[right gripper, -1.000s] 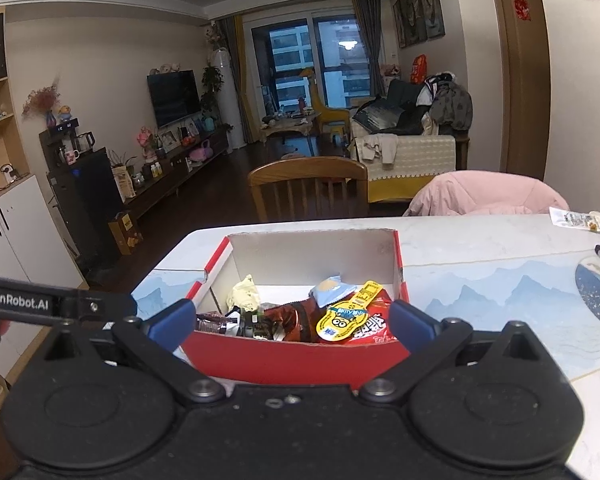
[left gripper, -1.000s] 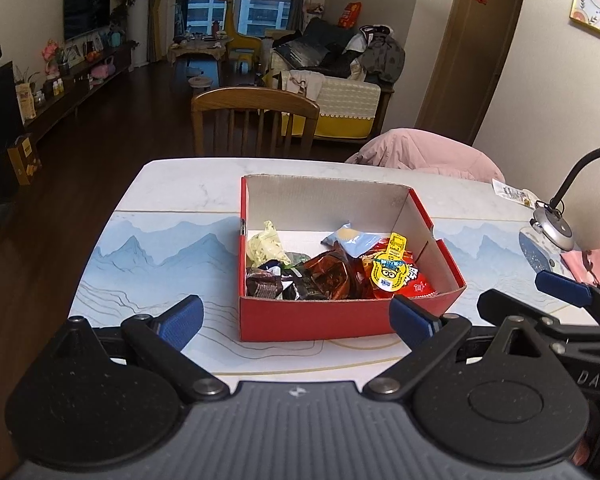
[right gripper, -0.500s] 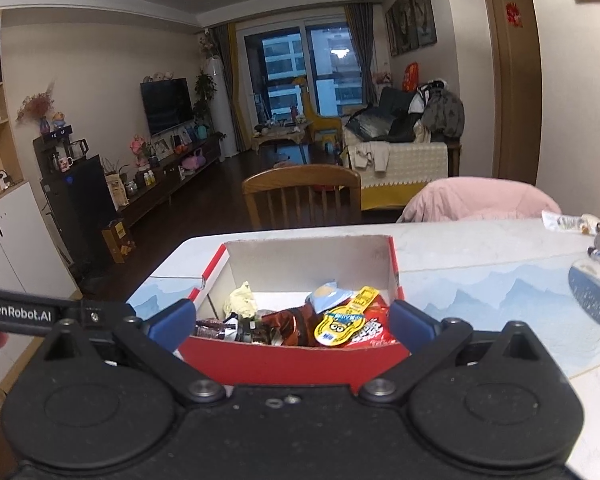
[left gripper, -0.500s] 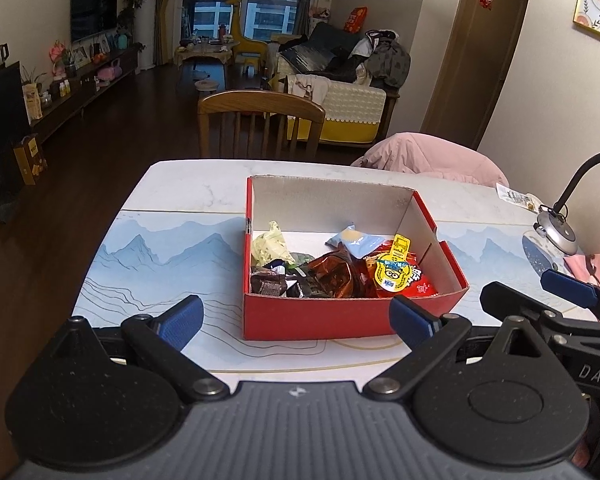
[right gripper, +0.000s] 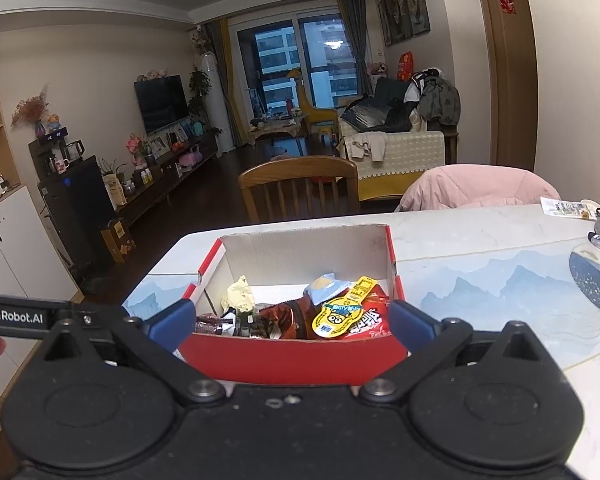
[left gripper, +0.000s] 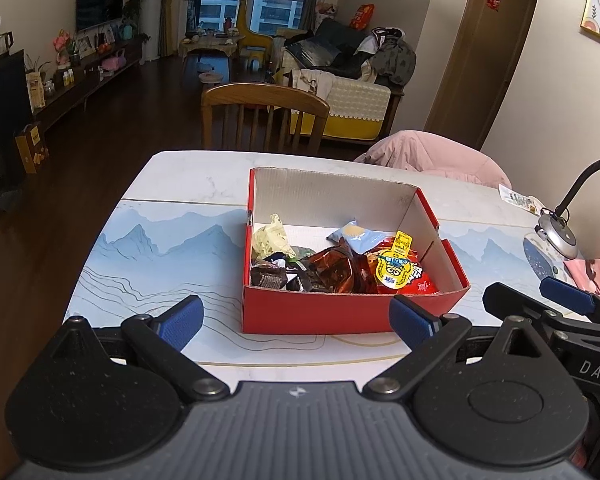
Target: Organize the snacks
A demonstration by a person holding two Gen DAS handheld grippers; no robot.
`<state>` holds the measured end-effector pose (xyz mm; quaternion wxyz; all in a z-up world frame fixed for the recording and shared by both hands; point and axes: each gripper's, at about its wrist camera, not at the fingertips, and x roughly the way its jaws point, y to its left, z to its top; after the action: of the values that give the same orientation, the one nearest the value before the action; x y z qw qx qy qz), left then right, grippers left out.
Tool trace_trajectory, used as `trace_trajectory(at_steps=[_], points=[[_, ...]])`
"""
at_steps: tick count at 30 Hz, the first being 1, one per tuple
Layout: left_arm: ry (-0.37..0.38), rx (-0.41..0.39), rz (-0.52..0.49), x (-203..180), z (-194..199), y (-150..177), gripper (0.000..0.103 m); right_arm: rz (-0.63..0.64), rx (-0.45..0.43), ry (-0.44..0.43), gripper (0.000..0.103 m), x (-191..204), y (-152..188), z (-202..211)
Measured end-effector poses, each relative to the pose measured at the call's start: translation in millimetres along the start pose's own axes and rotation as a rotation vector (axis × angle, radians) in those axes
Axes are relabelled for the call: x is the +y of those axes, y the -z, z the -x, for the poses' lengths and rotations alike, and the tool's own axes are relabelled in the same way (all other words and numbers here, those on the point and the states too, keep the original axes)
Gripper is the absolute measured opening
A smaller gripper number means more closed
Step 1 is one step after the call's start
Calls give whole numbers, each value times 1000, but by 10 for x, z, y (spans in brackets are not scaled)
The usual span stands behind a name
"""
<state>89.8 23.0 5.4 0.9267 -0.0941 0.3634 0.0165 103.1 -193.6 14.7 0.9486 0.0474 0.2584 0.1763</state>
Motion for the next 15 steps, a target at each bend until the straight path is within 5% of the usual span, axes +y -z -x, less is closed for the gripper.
trace_trajectory(at_steps=[15], points=[[-4,9,10,12,-28,29,100,-12,9,0,103,-4,33,-36]])
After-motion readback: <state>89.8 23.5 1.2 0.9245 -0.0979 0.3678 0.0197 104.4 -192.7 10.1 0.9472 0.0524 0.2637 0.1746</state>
